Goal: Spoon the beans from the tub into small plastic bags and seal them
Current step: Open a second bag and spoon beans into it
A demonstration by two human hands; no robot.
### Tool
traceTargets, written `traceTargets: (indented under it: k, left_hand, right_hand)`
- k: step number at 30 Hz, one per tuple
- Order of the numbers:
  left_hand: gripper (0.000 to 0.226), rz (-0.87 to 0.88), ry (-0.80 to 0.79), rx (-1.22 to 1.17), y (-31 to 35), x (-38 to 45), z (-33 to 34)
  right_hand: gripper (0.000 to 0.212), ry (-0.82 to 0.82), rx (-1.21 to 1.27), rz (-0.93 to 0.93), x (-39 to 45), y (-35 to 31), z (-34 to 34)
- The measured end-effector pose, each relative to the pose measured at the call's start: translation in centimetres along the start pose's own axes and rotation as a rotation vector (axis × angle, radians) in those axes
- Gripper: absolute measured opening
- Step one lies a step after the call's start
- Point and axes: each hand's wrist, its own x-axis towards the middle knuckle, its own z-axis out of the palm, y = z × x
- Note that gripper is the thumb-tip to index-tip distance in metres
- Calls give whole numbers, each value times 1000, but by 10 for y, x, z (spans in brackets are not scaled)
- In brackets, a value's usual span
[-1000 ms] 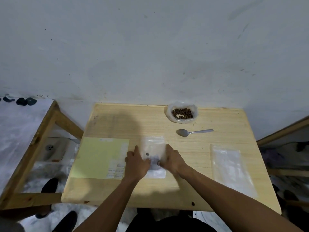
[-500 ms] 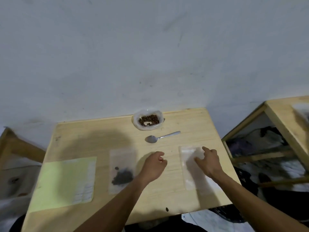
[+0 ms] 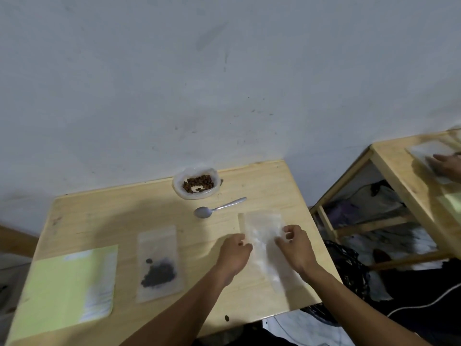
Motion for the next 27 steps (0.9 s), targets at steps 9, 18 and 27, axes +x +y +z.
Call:
traceTargets:
  k: [9,18,27]
  left_hand:
    - [28,182,125,-448,48,-11,-62]
    - [25,257,104,-684,75,-50,-126]
    - [8,333,157,-593,69,-59,-136]
  right_hand:
    - [46,-306,366,-413,-26,-82,-6]
    - [57,-583,123,-599,-31,-132,10]
    - [22,-489,350,-483,-40,-172,23]
